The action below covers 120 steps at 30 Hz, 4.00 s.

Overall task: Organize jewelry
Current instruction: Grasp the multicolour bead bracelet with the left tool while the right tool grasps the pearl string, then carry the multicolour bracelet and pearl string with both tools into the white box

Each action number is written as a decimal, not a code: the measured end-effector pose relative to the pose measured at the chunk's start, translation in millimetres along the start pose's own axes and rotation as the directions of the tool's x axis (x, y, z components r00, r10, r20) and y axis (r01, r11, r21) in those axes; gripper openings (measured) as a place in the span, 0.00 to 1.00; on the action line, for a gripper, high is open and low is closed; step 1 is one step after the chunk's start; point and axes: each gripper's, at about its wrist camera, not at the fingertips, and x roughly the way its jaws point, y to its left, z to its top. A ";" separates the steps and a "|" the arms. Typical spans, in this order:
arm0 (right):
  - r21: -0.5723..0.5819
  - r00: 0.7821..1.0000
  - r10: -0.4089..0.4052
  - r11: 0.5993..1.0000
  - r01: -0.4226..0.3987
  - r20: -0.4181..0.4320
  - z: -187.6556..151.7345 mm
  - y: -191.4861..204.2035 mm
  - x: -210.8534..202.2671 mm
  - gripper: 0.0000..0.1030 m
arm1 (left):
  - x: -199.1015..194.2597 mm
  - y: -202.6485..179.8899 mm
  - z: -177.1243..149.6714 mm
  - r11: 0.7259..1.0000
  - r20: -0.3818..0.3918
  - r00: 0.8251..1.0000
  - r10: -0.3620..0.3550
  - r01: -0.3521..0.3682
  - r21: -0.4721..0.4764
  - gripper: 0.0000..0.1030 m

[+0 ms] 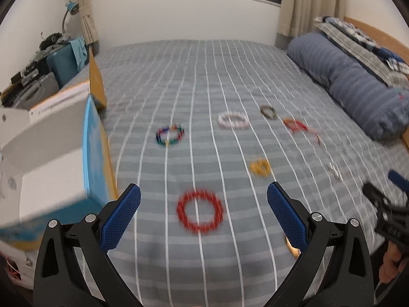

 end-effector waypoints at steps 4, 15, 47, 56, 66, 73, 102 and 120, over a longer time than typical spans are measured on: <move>0.018 0.999 0.019 1.000 -0.018 -0.038 19.4 -14.2 25.5 0.94 | 35.1 3.7 35.9 1.000 -0.032 0.999 -0.017 0.017 -0.017 0.94; 0.019 0.984 -0.038 0.999 0.041 -0.172 20.0 -35.4 114.6 0.86 | 193.4 35.3 86.8 0.986 -0.233 0.971 0.061 -0.095 -0.135 0.94; 0.032 0.955 -0.009 0.999 0.019 -0.295 5.9 -31.6 159.4 0.10 | 230.8 39.1 76.2 0.992 -0.313 0.949 0.024 -0.061 -0.111 0.17; 0.039 0.967 -0.015 0.999 0.026 -0.255 17.1 -31.7 142.6 0.10 | 197.9 26.6 88.3 0.998 -0.258 0.966 0.012 -0.029 -0.062 0.00; 0.034 0.974 -0.005 0.999 0.013 -0.225 25.9 -24.5 130.0 0.10 | 200.9 33.2 90.1 0.997 -0.251 0.968 0.013 -0.033 -0.072 0.02; 0.032 0.972 0.003 0.999 0.005 -0.234 20.5 -22.2 130.7 0.10 | 228.8 51.4 74.7 0.989 -0.281 0.959 0.046 -0.084 -0.125 0.36; 0.046 0.981 0.014 0.999 -0.005 -0.191 32.8 -22.2 111.0 0.10 | 157.6 20.4 101.1 0.998 -0.189 0.981 -0.037 0.027 -0.055 0.09; 0.020 0.991 0.032 0.999 -0.029 -0.131 65.3 5.8 94.0 0.10 | 54.5 18.8 117.2 0.997 -0.048 0.996 -0.076 0.077 0.013 0.09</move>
